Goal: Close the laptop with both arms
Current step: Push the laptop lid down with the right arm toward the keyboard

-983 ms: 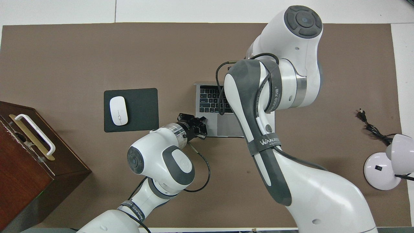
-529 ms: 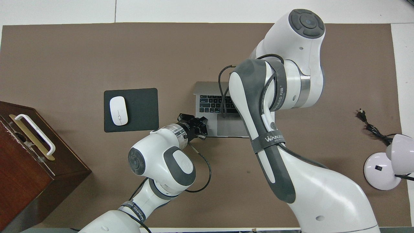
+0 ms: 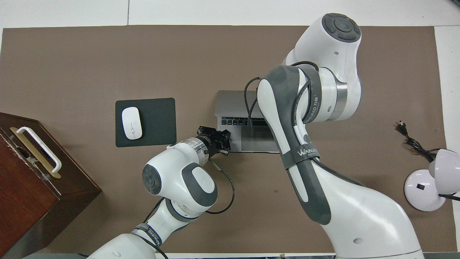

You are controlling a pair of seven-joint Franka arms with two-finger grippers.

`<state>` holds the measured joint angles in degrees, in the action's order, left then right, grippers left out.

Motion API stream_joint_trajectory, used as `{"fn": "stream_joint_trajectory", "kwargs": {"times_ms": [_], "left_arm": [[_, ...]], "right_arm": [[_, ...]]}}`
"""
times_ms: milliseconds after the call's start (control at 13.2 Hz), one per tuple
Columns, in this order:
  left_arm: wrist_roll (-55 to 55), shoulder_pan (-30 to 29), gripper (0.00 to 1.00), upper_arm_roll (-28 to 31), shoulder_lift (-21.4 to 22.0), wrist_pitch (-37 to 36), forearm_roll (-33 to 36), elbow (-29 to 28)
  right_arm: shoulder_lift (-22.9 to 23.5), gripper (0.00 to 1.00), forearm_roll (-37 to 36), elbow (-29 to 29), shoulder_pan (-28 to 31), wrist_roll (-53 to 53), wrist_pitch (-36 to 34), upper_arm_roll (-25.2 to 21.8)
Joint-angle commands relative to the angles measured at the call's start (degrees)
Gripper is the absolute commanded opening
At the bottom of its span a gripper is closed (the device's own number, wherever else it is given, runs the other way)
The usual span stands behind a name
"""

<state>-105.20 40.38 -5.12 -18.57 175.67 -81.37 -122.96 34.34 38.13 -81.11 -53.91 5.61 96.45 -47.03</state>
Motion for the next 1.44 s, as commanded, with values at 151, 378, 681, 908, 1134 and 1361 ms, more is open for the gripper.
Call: {"fn": "stream_joint_trajectory", "kwargs": {"times_ms": [151,378,681,908,1134,1361], "left_arm": [[2.2,1.1,0.0,0.5,-0.8,0.6,-1.6,-3.7],[3.7,1.0,0.0,0.5,0.4,0.3,-1.7,-5.4],[4.2,0.8,0.0,0.5,1.7,0.1,-1.7,-7.2],[4.7,0.8,0.0,0.4,2.5,-0.5,-1.7,-8.3],[5.4,0.8,0.0,0.4,2.8,-0.7,-1.8,-8.8],[5.5,0.8,0.0,0.5,3.4,-0.8,-1.9,-9.6]], "right_arm": [[-1.6,0.0,1.8,-3.9,-1.3,0.8,-0.8,-0.7],[-1.6,0.0,2.2,-5.3,-1.6,0.8,-0.7,-0.7],[-1.7,0.0,2.3,-7.2,-2.6,0.9,-0.4,-0.7],[-1.7,0.0,2.3,-8.3,-2.9,1.5,-0.1,-0.6],[-1.7,0.0,2.3,-9.7,-3.0,1.6,0.3,-0.6],[-1.7,0.0,2.3,-10.9,-3.8,1.7,1.2,-0.6]]}}
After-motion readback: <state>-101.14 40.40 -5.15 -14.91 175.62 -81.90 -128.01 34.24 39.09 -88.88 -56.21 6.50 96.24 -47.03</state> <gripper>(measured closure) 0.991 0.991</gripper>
